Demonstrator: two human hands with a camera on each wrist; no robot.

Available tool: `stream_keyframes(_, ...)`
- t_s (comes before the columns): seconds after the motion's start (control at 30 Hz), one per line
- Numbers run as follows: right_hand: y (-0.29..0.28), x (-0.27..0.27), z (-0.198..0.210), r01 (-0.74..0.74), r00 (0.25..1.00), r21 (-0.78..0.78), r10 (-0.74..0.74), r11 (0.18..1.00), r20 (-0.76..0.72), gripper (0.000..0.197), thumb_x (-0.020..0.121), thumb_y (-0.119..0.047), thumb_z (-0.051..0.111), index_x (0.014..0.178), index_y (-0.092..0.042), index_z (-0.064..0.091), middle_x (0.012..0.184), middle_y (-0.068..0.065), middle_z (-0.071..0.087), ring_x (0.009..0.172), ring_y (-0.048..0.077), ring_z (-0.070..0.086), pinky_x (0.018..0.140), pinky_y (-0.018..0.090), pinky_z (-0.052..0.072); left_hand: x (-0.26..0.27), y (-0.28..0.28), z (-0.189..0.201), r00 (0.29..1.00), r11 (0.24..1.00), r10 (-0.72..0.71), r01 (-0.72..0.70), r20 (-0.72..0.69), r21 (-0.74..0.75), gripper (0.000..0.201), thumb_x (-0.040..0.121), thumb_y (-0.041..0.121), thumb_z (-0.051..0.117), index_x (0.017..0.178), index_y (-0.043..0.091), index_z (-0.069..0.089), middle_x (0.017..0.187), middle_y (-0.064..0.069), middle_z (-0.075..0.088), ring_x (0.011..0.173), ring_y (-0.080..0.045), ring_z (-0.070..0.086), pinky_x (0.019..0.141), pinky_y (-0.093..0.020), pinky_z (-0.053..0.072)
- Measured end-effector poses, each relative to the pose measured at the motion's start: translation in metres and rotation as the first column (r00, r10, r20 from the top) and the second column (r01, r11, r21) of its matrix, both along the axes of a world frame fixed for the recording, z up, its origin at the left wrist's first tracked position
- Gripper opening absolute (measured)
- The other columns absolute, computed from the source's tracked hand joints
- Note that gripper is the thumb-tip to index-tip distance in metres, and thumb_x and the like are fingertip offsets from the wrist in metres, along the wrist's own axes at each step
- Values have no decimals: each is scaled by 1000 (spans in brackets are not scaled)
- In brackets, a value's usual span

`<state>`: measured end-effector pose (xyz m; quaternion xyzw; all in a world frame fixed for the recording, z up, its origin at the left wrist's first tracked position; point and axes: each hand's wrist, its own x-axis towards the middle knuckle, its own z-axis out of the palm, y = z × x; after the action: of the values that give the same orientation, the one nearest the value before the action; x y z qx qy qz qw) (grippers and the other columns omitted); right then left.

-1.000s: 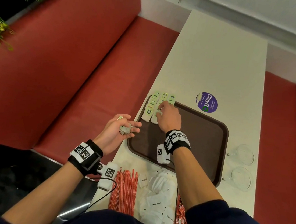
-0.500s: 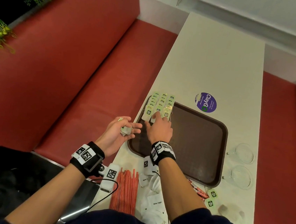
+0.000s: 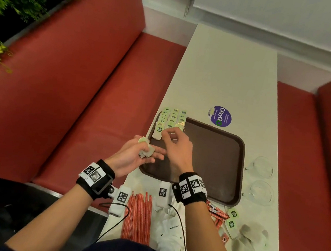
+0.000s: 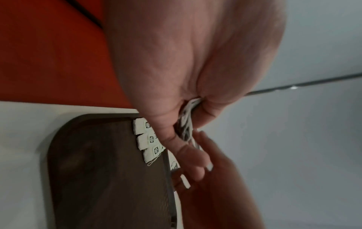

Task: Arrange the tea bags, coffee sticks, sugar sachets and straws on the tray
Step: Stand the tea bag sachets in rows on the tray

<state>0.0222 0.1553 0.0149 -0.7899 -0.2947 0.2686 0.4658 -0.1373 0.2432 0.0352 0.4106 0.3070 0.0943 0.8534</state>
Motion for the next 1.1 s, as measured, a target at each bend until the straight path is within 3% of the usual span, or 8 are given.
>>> stream_keyframes(0.13, -29, -2, 42, -131, 987, 98, 139, 986, -79, 5, 101, -32, 73, 103, -35, 76, 101, -11, 76, 88, 13, 71, 74, 14, 52, 6, -2, 13, 983, 980, -176, 179, -44, 83, 28, 113, 2, 41, 112, 23, 23, 124, -30, 73, 115, -46, 72, 76, -32, 58)
stream_keyframes(0.3, -56, 3, 52, -238, 970, 26, 239, 971, -50, 9, 94, -27, 79, 99, -34, 76, 97, -9, 78, 90, 19, 74, 85, 37, 62, 11, -14, 28, 935, 925, -350, 355, -57, 133, 34, 110, 9, 57, 114, 22, 26, 118, -27, 73, 106, -52, 74, 65, -29, 62)
stream_keyframes(0.4, -69, 4, 51, -251, 966, 58, 254, 966, -54, 7, 95, -22, 81, 94, -29, 77, 95, -8, 80, 92, 15, 76, 88, 34, 62, 14, -20, 30, 916, 903, -393, 400, -77, 159, 39, 107, 9, 63, 117, 21, 27, 117, -26, 75, 106, -52, 75, 68, -30, 64)
stream_keyframes(0.53, -85, 5, 43, -90, 983, 164, 114, 982, -143, 5, 98, -18, 79, 101, -16, 74, 100, 1, 80, 97, 20, 75, 95, 39, 60, 11, -23, 30, 930, 913, -360, 368, -77, 174, 39, 110, 17, 61, 140, 13, 37, 125, -25, 75, 112, -46, 74, 75, -30, 63)
stream_keyframes(0.63, -89, 10, 36, 64, 983, 190, -29, 980, -183, 7, 99, -26, 76, 100, -21, 71, 98, 1, 79, 90, 18, 74, 97, 54, 60, 9, -18, 21, 951, 947, -302, 307, -68, 92, 15, 109, 3, 39, 122, 10, 34, 124, -33, 72, 113, -57, 70, 71, -32, 63)
stream_keyframes(0.73, -92, 18, 28, 183, 970, 187, -146, 965, -195, 5, 99, -30, 74, 101, -27, 71, 101, -1, 80, 98, 20, 77, 98, 59, 60, 9, -15, 12, 946, 945, -292, 308, -137, 111, 19, 99, -3, 33, 112, 12, 34, 123, -35, 70, 110, -58, 70, 71, -36, 63)
stream_keyframes(0.93, -84, 31, 5, 328, 925, 172, -279, 929, -260, 15, 101, -20, 76, 114, -23, 71, 102, 2, 81, 99, 30, 79, 90, 49, 66, 13, -3, -8, 913, 916, -199, 302, -356, 263, 16, 100, 1, 42, 111, 3, 53, 130, -22, 67, 116, -36, 72, 91, -41, 62)
stream_keyframes(1.1, -60, 47, -25, 326, 926, 46, -309, 944, -218, 17, 96, -22, 79, 109, -33, 76, 95, -11, 81, 94, 12, 78, 94, 46, 65, 30, 23, -23, 916, 884, -84, 250, -392, 395, 12, 105, 0, 55, 108, 4, 65, 117, -17, 67, 106, -25, 69, 91, -33, 62)
